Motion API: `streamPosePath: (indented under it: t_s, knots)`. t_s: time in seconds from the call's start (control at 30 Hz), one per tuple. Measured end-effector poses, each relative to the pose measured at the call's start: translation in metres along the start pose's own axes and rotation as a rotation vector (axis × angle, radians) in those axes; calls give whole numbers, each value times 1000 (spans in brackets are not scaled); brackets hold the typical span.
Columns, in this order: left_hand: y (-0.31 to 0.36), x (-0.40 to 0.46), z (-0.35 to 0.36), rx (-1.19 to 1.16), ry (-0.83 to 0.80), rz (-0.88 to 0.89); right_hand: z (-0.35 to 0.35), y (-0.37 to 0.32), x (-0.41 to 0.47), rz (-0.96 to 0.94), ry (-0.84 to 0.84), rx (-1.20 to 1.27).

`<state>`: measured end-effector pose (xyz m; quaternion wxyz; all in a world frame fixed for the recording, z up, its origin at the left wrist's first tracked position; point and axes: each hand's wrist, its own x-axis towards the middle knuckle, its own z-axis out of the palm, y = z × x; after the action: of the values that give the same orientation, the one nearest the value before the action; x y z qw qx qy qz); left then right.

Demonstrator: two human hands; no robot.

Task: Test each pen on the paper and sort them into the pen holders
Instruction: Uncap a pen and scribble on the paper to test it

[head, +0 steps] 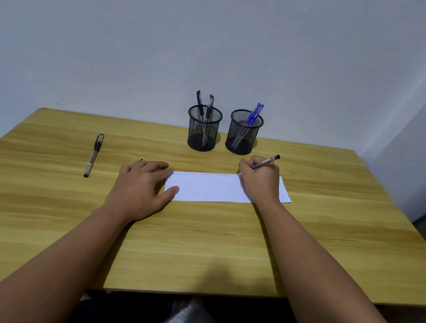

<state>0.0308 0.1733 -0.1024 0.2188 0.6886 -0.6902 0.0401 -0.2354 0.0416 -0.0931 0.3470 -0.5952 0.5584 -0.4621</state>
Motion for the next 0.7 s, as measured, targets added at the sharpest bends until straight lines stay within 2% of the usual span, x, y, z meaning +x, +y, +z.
streamPosePath:
  t_s: [0.43, 0.7]
  knots:
    - [0, -1, 0, -17, 10, -1, -3, -5, -4, -82, 58, -183]
    - [1, -1, 0, -17, 10, -2, -4, -7, -6, -86, 60, -179]
